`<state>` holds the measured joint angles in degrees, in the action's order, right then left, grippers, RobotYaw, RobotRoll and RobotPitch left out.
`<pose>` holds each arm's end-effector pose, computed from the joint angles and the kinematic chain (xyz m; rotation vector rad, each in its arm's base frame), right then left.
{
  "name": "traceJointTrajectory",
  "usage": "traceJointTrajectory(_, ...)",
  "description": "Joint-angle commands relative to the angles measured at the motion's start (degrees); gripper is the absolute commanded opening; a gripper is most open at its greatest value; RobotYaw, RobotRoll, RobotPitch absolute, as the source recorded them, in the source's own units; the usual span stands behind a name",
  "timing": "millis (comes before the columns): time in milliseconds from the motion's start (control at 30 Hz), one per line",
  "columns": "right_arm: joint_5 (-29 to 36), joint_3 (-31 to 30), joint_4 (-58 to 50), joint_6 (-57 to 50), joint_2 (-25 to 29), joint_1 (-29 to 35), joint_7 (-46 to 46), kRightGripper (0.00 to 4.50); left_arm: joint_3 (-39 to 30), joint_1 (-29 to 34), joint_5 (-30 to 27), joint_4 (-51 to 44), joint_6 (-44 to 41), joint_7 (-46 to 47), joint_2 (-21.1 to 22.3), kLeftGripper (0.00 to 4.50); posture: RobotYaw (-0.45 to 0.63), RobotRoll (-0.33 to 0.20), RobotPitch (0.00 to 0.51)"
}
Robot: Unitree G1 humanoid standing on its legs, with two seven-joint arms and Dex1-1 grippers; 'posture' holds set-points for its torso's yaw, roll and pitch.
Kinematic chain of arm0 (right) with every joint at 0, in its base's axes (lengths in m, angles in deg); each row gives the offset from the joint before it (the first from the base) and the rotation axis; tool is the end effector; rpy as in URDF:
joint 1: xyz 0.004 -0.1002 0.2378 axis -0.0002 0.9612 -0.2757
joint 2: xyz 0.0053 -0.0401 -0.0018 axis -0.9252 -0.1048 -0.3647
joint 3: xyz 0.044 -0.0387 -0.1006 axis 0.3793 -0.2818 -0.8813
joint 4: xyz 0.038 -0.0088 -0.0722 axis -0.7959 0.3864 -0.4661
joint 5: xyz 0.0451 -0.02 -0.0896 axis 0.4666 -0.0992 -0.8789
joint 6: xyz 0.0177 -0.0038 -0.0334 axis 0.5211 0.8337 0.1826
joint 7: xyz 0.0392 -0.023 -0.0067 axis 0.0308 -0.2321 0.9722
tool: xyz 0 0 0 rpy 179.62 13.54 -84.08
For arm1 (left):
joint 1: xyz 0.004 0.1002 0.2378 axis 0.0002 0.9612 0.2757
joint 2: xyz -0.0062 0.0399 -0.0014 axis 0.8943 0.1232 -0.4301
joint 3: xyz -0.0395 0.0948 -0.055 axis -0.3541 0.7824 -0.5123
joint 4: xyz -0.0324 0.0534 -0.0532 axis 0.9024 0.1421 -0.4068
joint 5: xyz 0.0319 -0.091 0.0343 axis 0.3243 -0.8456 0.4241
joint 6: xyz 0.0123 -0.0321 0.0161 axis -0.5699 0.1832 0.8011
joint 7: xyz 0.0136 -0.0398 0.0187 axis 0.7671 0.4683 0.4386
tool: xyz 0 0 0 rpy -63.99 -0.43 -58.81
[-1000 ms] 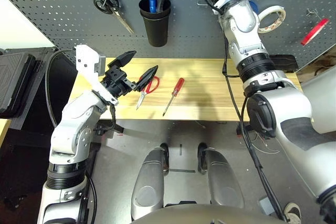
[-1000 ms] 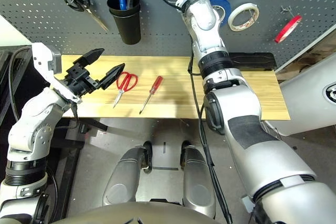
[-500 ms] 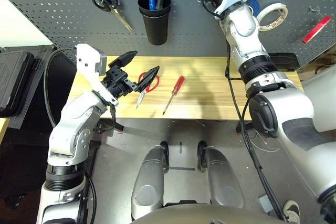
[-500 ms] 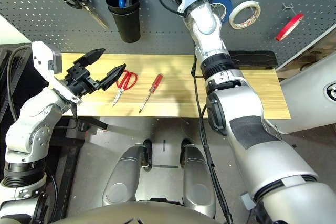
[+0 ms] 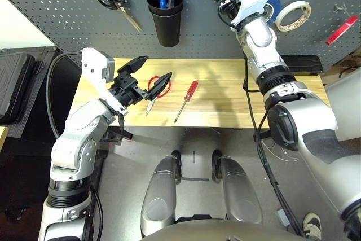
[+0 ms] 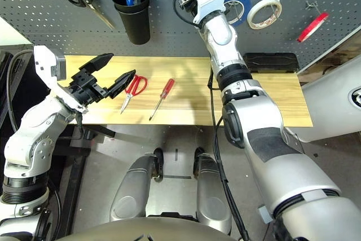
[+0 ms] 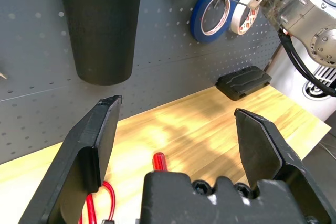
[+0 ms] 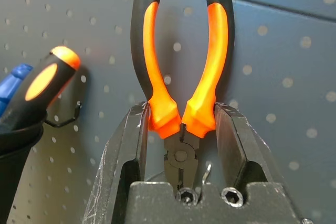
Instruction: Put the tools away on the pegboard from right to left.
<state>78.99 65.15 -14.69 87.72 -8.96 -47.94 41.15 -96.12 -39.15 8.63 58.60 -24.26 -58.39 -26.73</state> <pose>0.3822 -0.1162 0.2201 -0.1958 -0.6556 0.3360 0.2237 0.2167 0.1595 0.1087 -0.1802 -0.6765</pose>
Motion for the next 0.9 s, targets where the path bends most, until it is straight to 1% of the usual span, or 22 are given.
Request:
traceJointTrajectory(33, -0.67, -0.23, 0.53, -1.19, 0.92, 1.86, 1.20, 1.98, 0.84, 0.96, -0.15, -0.87, -0.03, -0.18, 0.15, 4.50, 0.12, 0.000, 0.293)
traceJointTrajectory(100, -1.00, -0.41, -0.02, -1.35, 1.09, 2.47, 1.50, 2.71, 1.13, 0.77, 0.18, -0.55, 0.27, -0.45, 0.29, 4.50, 0.12, 0.000, 0.291)
traceJointTrajectory(167, -1.02, -0.47, -0.75, -1.39, 1.23, 2.95, 1.35, 3.22, 1.12, 0.73, 0.25, -0.40, 0.42, -0.52, 0.33, 4.50, 0.12, 0.000, 0.290)
traceJointTrajectory(267, -0.62, -0.39, -1.46, -1.34, 1.51, 3.35, 0.47, 4.31, 1.27, 0.29, 0.53, 0.40, 0.78, -0.58, 0.26, 4.50, 0.11, 0.000, 0.285)
traceJointTrajectory(300, -0.41, -0.65, -2.42, -1.21, 1.62, 3.73, -0.83, 4.46, 1.29, 0.28, 0.63, 0.46, 0.94, -0.57, 0.26, 4.50, 0.11, 0.000, 0.285)
traceJointTrajectory(500, 1.45, -0.61, -8.27, -2.91, 3.15, 5.00, -7.20, 4.46, 1.71, -0.43, 1.28, 2.28, 2.39, -0.75, 0.17, 4.50, 0.10, 0.000, 0.272)
traceJointTrajectory(600, 3.22, -0.57, -14.21, -6.02, 4.37, 6.32, -11.35, 4.46, 1.79, -0.74, 1.40, 2.94, 3.03, -0.82, 0.18, 4.50, 0.09, 0.000, 0.269)
traceJointTrajectory(800, 7.68, -0.88, -28.95, -20.00, 7.35, 10.69, -19.02, 4.46, 2.23, -1.79, 1.63, 5.35, 4.43, -1.83, 0.07, 4.50, 0.07, 0.000, 0.260)
traceJointTrajectory(900, 11.51, -1.21, -37.77, -29.71, 9.20, 13.11, -23.81, 4.46, 2.56, -2.07, 1.96, 6.75, 5.36, -2.96, 0.42, 4.50, 0.06, 0.000, 0.253)
